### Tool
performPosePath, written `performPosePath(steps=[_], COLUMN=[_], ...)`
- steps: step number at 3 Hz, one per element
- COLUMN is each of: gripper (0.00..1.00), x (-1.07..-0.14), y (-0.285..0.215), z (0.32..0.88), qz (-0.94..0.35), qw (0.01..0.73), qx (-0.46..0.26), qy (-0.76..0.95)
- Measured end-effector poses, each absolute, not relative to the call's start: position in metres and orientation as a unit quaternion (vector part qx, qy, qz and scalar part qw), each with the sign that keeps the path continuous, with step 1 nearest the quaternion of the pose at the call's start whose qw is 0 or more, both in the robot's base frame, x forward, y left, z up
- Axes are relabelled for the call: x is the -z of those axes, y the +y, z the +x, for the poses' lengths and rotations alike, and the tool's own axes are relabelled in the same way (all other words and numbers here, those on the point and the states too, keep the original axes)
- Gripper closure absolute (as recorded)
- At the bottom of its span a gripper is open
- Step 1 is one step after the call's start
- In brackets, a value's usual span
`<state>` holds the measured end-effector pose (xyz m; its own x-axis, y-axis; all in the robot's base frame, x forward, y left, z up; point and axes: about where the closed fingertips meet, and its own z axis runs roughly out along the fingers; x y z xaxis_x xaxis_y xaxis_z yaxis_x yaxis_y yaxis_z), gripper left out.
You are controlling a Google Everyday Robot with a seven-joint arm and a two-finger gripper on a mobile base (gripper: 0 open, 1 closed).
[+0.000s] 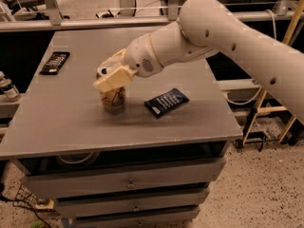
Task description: Move orange can near rxbar chocolate
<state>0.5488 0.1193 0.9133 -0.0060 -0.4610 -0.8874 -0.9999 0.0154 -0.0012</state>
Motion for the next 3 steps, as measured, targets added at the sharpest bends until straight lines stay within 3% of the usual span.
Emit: performPosePath(steps=[1,2,3], gripper=[1.00,1.00,1.00], x=[-0.931,-0.944,-0.951], y=[0.079,0.036,0.025], z=[0.594,0.632,0.640], qz=[-0.576,-0.551,-0.545], qw=[0.411,0.435,0.443], qx=[-0.332,-0.293,-0.283], qy=[0.624,0.649,0.653])
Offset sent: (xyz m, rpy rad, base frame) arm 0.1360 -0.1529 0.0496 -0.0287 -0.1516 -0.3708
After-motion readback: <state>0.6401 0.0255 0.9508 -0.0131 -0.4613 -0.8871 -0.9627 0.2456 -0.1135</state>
